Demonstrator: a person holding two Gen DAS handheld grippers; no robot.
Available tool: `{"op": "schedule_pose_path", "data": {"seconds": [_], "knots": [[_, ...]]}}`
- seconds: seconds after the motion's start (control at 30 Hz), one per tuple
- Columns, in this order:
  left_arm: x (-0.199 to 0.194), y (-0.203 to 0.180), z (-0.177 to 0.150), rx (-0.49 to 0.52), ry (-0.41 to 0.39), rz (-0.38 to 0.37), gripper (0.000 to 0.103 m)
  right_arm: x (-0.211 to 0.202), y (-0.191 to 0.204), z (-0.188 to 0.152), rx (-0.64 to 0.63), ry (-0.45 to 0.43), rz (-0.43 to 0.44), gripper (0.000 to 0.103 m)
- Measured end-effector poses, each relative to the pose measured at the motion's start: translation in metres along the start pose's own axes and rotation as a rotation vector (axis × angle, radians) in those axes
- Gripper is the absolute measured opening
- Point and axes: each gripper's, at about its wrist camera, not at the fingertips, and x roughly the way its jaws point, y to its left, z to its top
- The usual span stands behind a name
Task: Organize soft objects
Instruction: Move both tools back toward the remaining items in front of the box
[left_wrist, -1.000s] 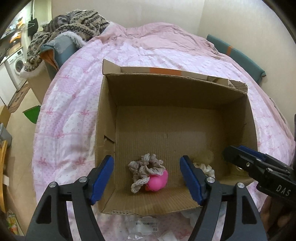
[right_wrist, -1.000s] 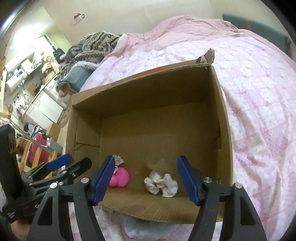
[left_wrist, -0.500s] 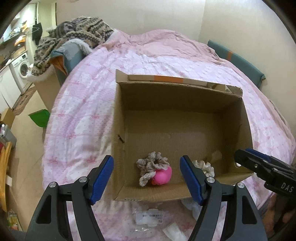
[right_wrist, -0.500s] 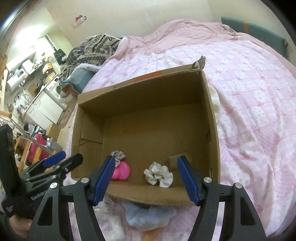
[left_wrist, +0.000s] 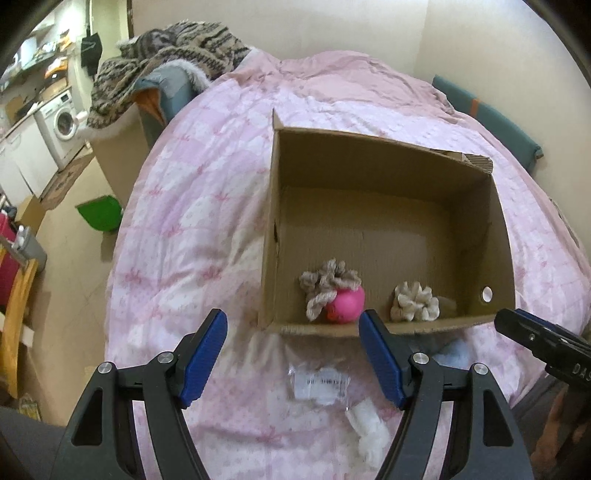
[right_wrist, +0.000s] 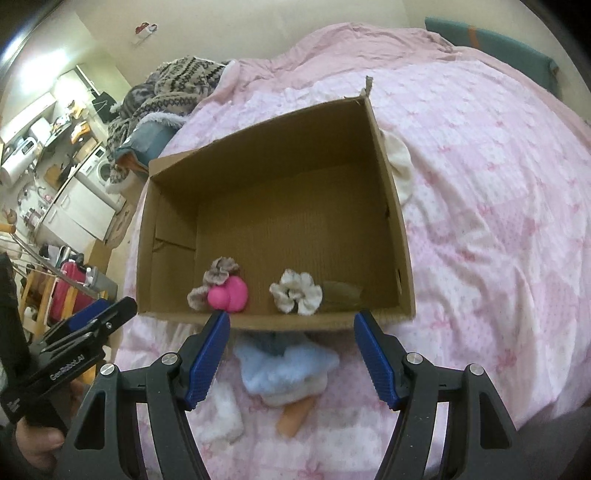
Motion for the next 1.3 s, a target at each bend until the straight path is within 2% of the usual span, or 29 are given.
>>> {"op": "schedule_pose_path", "data": {"seconds": [0.23,0.43,0.6,0.93,1.03,1.17,1.23,1.27,1.3], "knots": [[-0.010,0.015,-0.021,-0.058,0.030,0.001,0.071,-0.010,-0.003,-0.020,0.038,0.030,0.024,0.073],[-0.004,0.026,-0.041,-0.117,0.101,0.007,0.071,0.006,-0.004,-0.034,0.032,0.097,-0.042,0.073],[0.011,0.021,-0.054,-0.124,0.158,0.001,0.071,0.016,-0.011,-0.038,0.067,0.133,-0.065,0.073],[0.049,-0.036,-0.080,-0.037,0.348,-0.171,0.071,0.020,-0.023,-0.037,0.118,0.147,-0.076,0.073],[0.060,-0.050,-0.086,-0.024,0.400,-0.191,0.069,0.018,-0.028,-0.037,0.138,0.148,-0.075,0.073],[0.076,-0.065,-0.093,0.021,0.453,-0.176,0.053,0.018,-0.030,-0.036,0.146,0.146,-0.076,0.073],[0.079,-0.068,-0.096,0.036,0.450,-0.158,0.038,0.019,-0.030,-0.036,0.145,0.148,-0.079,0.073],[0.079,-0.069,-0.096,0.047,0.449,-0.163,0.022,0.020,-0.029,-0.036,0.143,0.150,-0.080,0.073],[0.078,-0.070,-0.096,0.059,0.453,-0.168,0.022,0.020,-0.029,-0.036,0.140,0.152,-0.082,0.073]]}}
